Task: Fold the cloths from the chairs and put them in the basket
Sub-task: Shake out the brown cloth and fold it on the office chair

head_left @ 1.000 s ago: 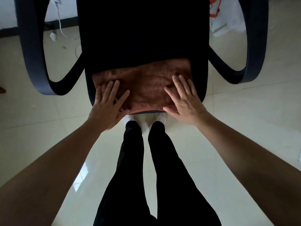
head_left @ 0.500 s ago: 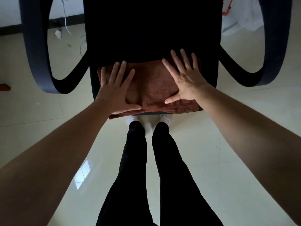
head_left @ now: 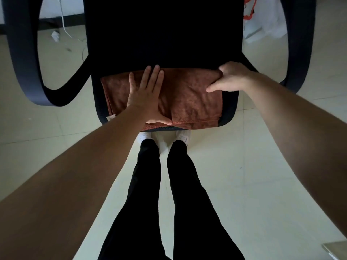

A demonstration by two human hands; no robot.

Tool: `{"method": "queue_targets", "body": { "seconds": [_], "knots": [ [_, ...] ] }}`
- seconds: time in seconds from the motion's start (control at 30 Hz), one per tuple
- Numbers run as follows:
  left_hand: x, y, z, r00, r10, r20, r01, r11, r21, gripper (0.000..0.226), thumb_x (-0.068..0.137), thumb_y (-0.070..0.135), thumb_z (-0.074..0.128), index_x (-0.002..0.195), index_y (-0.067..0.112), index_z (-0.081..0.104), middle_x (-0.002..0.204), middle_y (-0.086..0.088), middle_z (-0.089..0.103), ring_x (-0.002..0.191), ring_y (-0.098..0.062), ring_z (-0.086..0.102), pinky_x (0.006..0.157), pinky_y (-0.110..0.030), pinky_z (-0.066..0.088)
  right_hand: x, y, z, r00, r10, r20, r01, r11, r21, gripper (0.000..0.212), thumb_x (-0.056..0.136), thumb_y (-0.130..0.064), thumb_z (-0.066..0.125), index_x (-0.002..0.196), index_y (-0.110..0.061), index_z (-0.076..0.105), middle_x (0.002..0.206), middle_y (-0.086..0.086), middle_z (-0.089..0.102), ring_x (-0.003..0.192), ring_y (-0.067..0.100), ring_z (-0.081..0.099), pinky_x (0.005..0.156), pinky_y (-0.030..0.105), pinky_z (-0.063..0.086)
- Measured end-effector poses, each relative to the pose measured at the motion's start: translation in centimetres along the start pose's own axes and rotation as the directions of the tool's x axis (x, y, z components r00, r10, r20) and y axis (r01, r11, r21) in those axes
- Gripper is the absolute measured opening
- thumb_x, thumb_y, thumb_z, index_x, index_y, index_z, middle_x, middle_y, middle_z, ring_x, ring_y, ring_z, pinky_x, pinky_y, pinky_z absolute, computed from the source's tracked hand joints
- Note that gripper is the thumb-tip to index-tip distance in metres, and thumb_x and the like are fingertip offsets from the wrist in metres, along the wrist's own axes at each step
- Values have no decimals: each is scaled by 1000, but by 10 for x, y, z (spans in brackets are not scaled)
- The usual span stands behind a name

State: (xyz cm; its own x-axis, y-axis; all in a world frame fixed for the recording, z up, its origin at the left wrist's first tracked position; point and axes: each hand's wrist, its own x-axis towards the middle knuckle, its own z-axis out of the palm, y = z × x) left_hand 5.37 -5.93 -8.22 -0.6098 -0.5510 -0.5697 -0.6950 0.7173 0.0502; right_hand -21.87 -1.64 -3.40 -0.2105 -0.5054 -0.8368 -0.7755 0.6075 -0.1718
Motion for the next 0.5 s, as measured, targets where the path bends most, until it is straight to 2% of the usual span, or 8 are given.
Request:
{"method": "queue_targets", "body": {
  "seconds": [0.07,0.13,0.2,0.27,0.37,0.43,0.5],
  "knots": [
    [0,0,0,1000,-4,5,4,1000,5,157,40,102,42,150,9,-20,160,-8,-23,148,-28,-18,113,-67,2,-7,8,5,1000,-6,19,1,969,245,49,73,-43,81,116,-24,67,109,-4,66,103,18,63,87,27,49],
    [-1,-1,-3,1000,2,4,-2,1000,4,156,41,101,43,151,9,-18,161,-8,-21,149,-28,-16,114,-67,4,-17,12,12,999,-25,42,1,874,485,44,78,-37,78,119,-27,66,114,-7,68,105,13,64,92,31,53],
    [-8,0,-7,1000,9,-30,-9,1000,-14,151,44,99,46,153,11,-12,162,-11,-16,149,-30,-12,114,-67,7,-29,11,17,999,-25,49,-12,771,636,42,83,-34,74,122,-25,62,115,-6,69,105,13,67,87,34,57],
    [-22,-3,-7,996,7,-85,-12,998,-56,147,46,98,48,154,15,-7,162,-15,-13,149,-34,-9,114,-67,8,-39,6,21,1000,2,-1,0,727,687,41,87,-34,72,122,-20,57,115,-2,67,102,14,67,78,36,60],
    [-51,-19,1,993,-55,-106,39,989,-144,142,49,97,49,155,19,-5,162,-16,-11,150,-35,-6,115,-65,8,-50,-10,24,990,48,-130,51,748,662,46,82,-40,75,117,-18,55,110,2,64,98,19,67,77,45,61],
    [-73,-34,6,978,-159,-138,125,966,-227,129,61,91,48,156,17,1,162,-16,-4,150,-35,2,116,-60,10,-58,-30,23,978,45,-205,91,790,606,46,78,-42,76,114,-22,55,101,-3,62,96,19,65,77,39,59],
    [-91,-47,7,929,-323,-180,241,898,-367,100,82,71,49,154,13,11,161,-17,10,147,-36,16,115,-55,19,-66,-60,23,967,22,-254,131,813,568,48,77,-42,76,116,-24,54,97,-5,62,93,16,64,73,31,54]
  ]
}}
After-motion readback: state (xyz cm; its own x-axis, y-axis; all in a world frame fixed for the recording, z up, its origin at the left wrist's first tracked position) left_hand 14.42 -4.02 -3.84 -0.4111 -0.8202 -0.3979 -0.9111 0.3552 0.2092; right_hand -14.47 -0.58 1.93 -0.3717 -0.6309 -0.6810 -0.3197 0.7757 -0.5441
